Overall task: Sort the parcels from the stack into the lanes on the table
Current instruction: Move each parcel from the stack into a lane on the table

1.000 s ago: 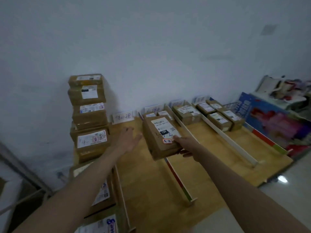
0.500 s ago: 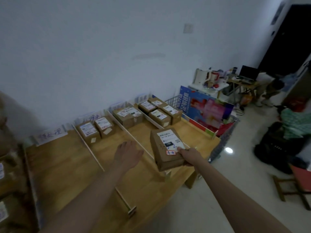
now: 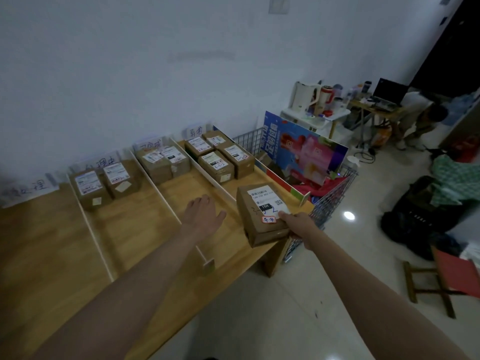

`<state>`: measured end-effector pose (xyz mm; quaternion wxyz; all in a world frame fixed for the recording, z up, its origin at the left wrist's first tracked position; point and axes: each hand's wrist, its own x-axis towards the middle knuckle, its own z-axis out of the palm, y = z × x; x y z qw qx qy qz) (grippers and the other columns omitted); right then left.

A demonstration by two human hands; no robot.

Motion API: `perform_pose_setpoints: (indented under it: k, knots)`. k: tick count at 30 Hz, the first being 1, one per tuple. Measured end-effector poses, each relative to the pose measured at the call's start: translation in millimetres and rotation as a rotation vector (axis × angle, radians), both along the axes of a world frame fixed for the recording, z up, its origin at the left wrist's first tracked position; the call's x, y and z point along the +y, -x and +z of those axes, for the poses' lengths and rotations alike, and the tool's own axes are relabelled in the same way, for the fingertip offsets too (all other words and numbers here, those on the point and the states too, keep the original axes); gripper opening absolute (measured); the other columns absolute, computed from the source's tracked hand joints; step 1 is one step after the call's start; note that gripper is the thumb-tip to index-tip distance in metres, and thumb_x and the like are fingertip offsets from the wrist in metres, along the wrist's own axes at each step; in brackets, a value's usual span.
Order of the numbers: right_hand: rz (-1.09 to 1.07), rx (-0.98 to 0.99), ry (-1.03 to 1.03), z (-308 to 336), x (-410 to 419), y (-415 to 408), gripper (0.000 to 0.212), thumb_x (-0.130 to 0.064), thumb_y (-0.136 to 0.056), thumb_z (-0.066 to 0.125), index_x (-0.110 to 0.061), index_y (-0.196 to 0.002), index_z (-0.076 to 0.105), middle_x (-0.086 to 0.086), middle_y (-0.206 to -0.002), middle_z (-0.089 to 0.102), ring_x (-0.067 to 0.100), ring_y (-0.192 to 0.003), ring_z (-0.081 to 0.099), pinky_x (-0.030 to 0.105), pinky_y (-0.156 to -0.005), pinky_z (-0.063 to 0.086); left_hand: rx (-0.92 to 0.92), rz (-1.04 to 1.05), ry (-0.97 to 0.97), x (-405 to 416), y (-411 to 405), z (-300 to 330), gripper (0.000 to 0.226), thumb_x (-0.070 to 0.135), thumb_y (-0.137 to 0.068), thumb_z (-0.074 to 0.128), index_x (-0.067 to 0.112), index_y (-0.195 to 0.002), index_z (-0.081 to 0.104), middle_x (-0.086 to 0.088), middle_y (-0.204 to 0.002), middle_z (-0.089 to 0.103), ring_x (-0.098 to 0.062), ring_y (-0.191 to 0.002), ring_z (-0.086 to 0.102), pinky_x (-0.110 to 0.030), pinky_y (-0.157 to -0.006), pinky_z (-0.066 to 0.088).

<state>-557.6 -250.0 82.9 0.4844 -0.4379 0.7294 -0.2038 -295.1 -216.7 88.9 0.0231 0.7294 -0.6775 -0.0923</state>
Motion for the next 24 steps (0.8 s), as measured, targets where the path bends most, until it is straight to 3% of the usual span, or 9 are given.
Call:
perform_pose_setpoints:
  k: [4, 13, 19, 24]
  knots:
    - [-0.001, -0.032, 0.004, -8, -31, 14, 0.045, -0.045, -0.093, 0.062, -0.004, -0.113, 0.057, 0.011, -0.112, 0.060, 0.026, -0.103, 0.059, 0.041, -0.094, 0.054, 0.003, 0.003, -0.015, -30, 15, -9, 0.060, 0.052, -0.100, 0.036, 0.009, -0.140, 0.047, -0.009, -0.143, 0.046, -0.027, -0.129, 0.046, -0.040, -0.111, 0.032]
    - [0.096, 0.006, 0.047, -35, -146, 28, 0.028, -0.038, -0.095, 0.062, -0.014, -0.081, 0.054, 0.008, -0.096, 0.061, 0.028, -0.099, 0.061, 0.045, -0.096, 0.053, 0.039, 0.081, 0.008, -127, 32, -60, 0.050, 0.048, -0.099, 0.039, 0.008, -0.124, 0.056, -0.009, -0.126, 0.055, -0.028, -0.117, 0.053, -0.040, -0.103, 0.038]
    - [0.260, 0.062, -0.038, -66, -235, 16, 0.034, -0.036, -0.094, 0.062, -0.006, -0.109, 0.059, 0.009, -0.107, 0.064, 0.026, -0.100, 0.063, 0.043, -0.090, 0.055, 0.047, 0.188, 0.038, -187, 25, -90, 0.052, 0.050, -0.098, 0.037, 0.013, -0.132, 0.050, -0.006, -0.131, 0.053, -0.026, -0.120, 0.050, -0.040, -0.106, 0.035]
    - [0.388, 0.095, -0.117, -98, -283, -5, 0.033, -0.033, -0.095, 0.060, -0.007, -0.113, 0.055, 0.004, -0.101, 0.060, 0.021, -0.095, 0.058, 0.032, -0.075, 0.050, 0.034, 0.279, 0.034, -218, 10, -107, 0.054, 0.046, -0.098, 0.038, 0.011, -0.139, 0.047, -0.008, -0.142, 0.049, -0.026, -0.130, 0.045, -0.044, -0.113, 0.029]
